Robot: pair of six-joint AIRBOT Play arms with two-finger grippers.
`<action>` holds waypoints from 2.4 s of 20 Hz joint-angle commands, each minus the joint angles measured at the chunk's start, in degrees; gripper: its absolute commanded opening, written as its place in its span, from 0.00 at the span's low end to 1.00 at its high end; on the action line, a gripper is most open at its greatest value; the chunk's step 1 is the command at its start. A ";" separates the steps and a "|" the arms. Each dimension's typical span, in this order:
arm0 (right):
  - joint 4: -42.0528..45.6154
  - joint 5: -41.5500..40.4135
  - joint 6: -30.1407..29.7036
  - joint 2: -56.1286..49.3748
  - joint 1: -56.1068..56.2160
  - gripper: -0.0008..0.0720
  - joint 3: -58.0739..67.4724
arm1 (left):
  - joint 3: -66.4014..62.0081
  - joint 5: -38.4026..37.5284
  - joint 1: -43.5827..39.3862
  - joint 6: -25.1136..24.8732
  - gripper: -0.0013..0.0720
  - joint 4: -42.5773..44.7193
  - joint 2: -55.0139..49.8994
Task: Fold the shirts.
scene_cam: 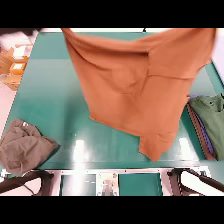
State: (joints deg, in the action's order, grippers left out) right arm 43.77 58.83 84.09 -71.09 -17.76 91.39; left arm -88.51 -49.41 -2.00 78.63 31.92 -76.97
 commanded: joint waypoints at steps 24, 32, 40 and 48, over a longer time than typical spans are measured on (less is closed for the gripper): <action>15.87 12.37 -6.56 1.22 -23.58 0.53 -44.92 | 13.07 -36.65 10.62 -5.27 0.85 8.41 -16.96; 15.65 6.16 -6.62 0.44 -25.55 0.53 -50.56 | 34.77 -12.72 -1.38 -9.64 0.85 7.82 -13.66; 15.63 5.68 -6.58 0.46 -25.57 0.67 -50.56 | 34.67 -3.91 -7.72 -14.91 0.11 -4.13 -15.58; 15.39 6.19 -6.58 0.50 -25.46 0.66 -50.82 | 30.58 -20.96 2.05 -8.07 0.06 13.38 -11.43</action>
State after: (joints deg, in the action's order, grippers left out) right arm 59.40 64.79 77.47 -70.61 -43.35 40.82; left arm -57.28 -64.29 -3.36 68.97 40.82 -89.76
